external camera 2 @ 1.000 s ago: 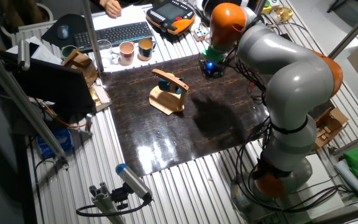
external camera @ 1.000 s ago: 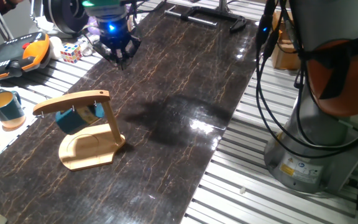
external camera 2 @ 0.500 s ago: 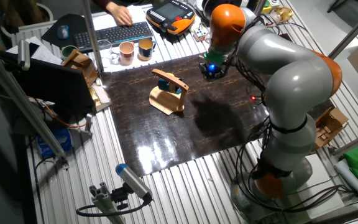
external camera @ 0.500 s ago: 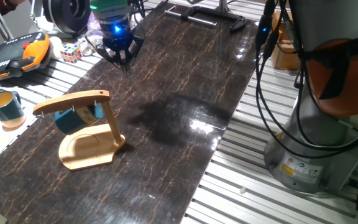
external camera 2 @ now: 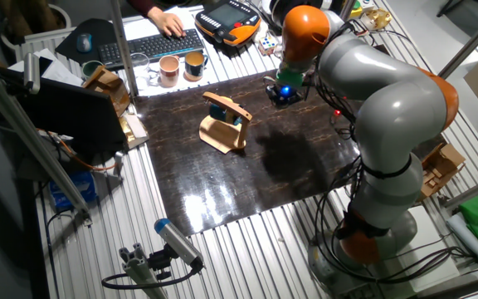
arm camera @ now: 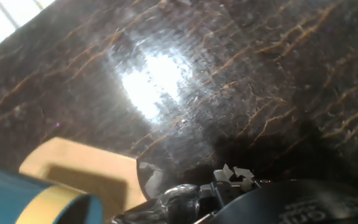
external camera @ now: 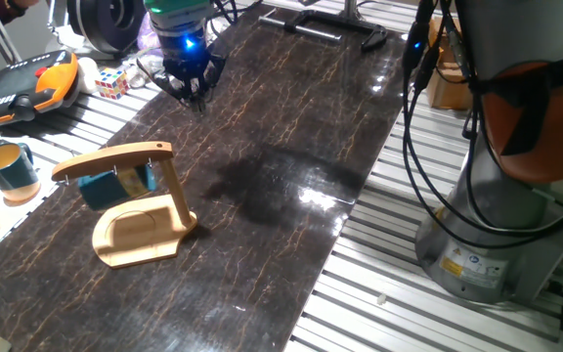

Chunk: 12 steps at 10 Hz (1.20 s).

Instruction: Put the cup on the cup rack

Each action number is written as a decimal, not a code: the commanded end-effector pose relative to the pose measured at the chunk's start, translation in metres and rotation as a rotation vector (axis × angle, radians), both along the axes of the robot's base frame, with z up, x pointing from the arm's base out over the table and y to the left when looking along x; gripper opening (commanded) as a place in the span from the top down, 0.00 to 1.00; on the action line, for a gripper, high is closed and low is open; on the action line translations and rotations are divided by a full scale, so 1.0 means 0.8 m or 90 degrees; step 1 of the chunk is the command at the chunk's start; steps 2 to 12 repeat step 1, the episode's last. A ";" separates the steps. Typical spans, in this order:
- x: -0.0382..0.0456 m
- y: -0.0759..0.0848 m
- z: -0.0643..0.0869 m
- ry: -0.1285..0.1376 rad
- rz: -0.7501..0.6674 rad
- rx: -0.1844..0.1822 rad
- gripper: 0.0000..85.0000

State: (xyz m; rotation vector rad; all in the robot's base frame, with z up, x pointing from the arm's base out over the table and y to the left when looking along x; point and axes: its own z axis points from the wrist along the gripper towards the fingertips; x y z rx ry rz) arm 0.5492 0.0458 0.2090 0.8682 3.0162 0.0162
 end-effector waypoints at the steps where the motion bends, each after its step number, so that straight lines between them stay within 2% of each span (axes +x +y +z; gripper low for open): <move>1: 0.000 0.000 0.000 -0.001 0.331 0.004 0.99; 12: 0.000 0.000 0.000 -0.001 0.331 0.004 0.99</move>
